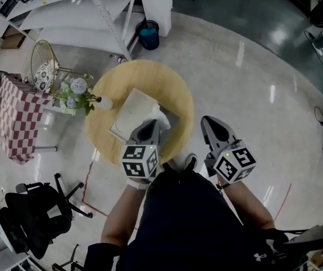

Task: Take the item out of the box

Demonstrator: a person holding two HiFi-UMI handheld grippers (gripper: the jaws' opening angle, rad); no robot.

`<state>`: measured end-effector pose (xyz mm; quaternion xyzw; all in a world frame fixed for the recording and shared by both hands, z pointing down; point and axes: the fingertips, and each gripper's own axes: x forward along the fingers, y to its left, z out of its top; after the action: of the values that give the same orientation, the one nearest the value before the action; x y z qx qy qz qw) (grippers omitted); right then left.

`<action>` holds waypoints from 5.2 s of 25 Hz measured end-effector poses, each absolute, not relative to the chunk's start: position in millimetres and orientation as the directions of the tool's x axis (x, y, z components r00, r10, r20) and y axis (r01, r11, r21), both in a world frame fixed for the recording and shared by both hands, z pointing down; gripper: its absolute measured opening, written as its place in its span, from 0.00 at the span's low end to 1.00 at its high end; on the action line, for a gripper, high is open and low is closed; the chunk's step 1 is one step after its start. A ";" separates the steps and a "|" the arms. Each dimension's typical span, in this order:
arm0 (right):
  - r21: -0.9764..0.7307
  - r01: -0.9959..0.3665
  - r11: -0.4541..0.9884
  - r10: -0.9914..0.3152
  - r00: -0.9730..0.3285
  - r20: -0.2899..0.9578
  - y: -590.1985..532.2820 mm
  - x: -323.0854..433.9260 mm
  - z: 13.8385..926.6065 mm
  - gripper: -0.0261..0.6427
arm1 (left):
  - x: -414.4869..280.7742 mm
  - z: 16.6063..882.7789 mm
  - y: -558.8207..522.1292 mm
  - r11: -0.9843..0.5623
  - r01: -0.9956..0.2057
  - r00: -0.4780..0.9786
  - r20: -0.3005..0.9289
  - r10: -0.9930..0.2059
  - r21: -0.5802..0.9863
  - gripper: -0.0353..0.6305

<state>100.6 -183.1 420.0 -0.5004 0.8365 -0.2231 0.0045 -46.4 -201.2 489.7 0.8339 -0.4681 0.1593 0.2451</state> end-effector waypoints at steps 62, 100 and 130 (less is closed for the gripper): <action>-0.188 -0.797 0.574 -0.814 -0.580 -0.025 -188.0 58.2 297.2 0.06 | -45.3 278.6 -164.3 -0.560 -0.827 0.558 -0.039 -0.829 0.054 0.08; -0.184 -0.798 0.574 -0.809 -0.587 0.024 -222.5 52.1 314.9 0.06 | -59.3 308.2 -209.3 -0.539 -0.837 0.543 0.025 -0.839 0.098 0.08; -0.192 -0.799 0.570 -0.810 -0.585 0.034 -214.8 56.4 319.6 0.06 | -56.3 312.3 -204.4 -0.543 -0.834 0.548 0.038 -0.835 0.098 0.08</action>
<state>56.4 -214.8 319.6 -0.4544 0.8854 -0.0936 0.0286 -56.3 -204.4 312.3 0.8783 -0.4751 -0.0068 0.0523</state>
